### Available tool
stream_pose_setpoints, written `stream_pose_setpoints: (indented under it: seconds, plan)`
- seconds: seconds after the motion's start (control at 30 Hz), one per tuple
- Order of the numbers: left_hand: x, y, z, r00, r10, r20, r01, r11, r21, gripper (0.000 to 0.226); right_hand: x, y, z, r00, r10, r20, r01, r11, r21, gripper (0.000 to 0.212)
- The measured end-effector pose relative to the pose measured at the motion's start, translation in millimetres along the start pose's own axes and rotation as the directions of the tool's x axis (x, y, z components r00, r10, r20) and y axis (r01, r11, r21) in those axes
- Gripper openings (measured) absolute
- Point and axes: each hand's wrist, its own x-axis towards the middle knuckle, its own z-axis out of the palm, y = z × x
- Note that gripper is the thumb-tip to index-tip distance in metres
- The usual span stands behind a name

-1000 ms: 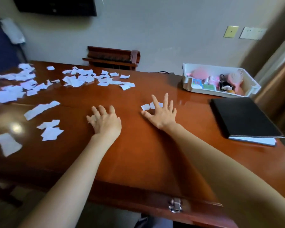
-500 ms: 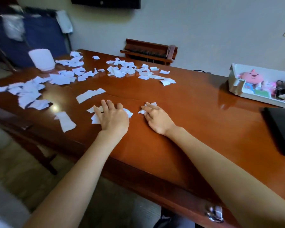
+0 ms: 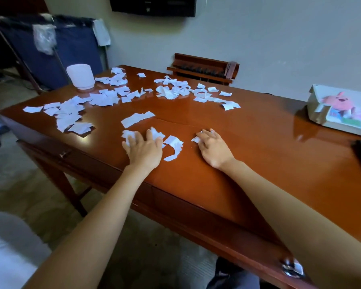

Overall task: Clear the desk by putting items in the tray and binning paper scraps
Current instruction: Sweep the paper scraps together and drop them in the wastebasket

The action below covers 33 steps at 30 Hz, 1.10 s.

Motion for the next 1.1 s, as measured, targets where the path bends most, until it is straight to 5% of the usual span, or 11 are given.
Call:
stream_pose_setpoints:
  seconds: [0.13, 0.23, 0.4, 0.53, 0.8, 1.0, 1.1]
  plan:
    - [-12.9, 18.9, 1.8, 0.981, 0.173, -0.091, -0.185, 0.973, -0.138, 0.056, -5.2, 21.5, -1.4, 0.998, 0.032, -0.051, -0.035, 0.998, -0.052, 0.041]
    - [-17.8, 22.4, -1.8, 0.946, 0.234, -0.225, -0.228, 0.972, 0.053, 0.072, -12.3, 34.6, -5.9, 0.992, 0.041, -0.118, -0.057, 0.989, -0.134, 0.04]
    - [-5.0, 18.3, 7.9, 0.978, 0.207, 0.03, -0.208, 0.975, 0.082, 0.098, -16.7, 30.2, -14.0, 0.987, 0.08, -0.137, -0.102, 0.982, -0.159, 0.05]
    - [7.2, 31.1, 15.6, 0.965, 0.262, 0.027, -0.264, 0.958, 0.114, 0.079, -6.9, 34.8, -12.4, 0.987, 0.15, -0.063, -0.159, 0.971, -0.178, 0.053]
    - [1.8, 60.8, 27.2, 0.843, 0.476, -0.249, -0.438, 0.878, 0.195, 0.04, -11.0, 34.0, -10.7, 0.977, 0.029, -0.213, -0.076, 0.974, -0.213, 0.034]
    - [-6.7, 63.3, 26.1, 0.85, 0.436, -0.297, -0.411, 0.9, 0.143, 0.037, -19.7, 35.6, -13.8, 0.961, 0.008, -0.275, -0.088, 0.957, -0.278, 0.03]
    - [-13.0, 71.9, 25.6, 0.854, 0.399, -0.333, -0.423, 0.906, -0.002, 0.033, -27.7, 43.4, -18.8, 0.942, 0.093, -0.321, -0.15, 0.976, -0.157, 0.033]
